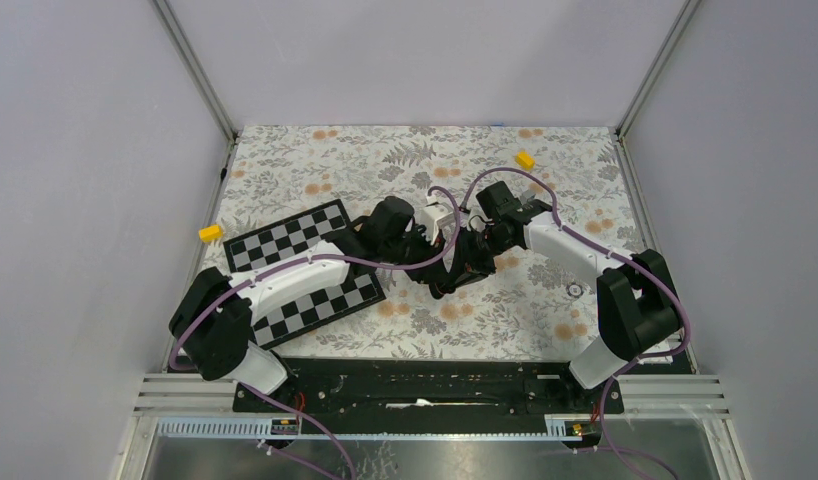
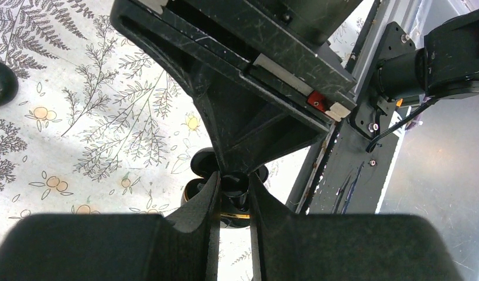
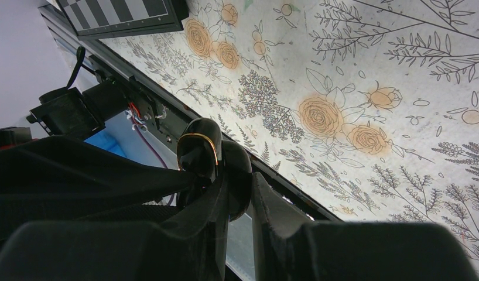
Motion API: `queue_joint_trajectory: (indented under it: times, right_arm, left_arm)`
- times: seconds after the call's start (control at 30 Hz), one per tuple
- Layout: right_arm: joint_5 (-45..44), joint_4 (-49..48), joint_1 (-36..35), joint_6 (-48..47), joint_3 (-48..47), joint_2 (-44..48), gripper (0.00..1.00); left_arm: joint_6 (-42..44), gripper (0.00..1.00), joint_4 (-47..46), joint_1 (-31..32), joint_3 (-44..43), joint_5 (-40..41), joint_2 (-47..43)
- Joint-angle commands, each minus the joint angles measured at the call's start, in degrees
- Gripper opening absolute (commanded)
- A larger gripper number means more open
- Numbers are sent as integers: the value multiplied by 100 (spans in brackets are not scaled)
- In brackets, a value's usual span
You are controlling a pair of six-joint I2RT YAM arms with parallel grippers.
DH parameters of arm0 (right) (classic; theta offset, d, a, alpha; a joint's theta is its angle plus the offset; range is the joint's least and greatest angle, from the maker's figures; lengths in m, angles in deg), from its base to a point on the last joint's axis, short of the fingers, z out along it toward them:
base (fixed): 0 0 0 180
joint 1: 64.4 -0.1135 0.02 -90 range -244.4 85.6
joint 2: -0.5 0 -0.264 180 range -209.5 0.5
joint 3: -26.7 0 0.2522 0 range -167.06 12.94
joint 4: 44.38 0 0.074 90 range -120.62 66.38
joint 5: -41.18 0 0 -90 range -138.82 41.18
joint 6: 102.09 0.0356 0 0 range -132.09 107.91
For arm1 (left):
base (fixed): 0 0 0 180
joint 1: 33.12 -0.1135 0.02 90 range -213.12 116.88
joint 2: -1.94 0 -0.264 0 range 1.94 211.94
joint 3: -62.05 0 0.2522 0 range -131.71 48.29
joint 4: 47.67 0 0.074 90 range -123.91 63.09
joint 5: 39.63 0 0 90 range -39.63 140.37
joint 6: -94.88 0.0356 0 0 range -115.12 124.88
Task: Insert the wireless bluetooth earbuds into the charging case
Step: Insert the right earbud into the right side groove of the charging case.
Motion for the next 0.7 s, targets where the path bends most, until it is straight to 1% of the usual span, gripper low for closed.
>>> queue_joint_trajectory:
  times: [0.0, 0.2, 0.47, 0.67]
  right_arm:
    - [-6, -192, 45, 28, -153, 35, 0]
    - [-53, -192, 45, 37, -149, 69, 0]
    - [-394, -193, 41, 87, -89, 112, 0]
    - [-345, -198, 45, 68, -83, 112, 0]
  left_arm:
    - [-94, 16, -56, -52, -22, 53, -116]
    - [-68, 16, -38, -100, -5, -56, -132]
    - [-113, 16, -194, -110, 153, -183, -290]
    - [-55, 16, -178, -114, 196, -223, -328]
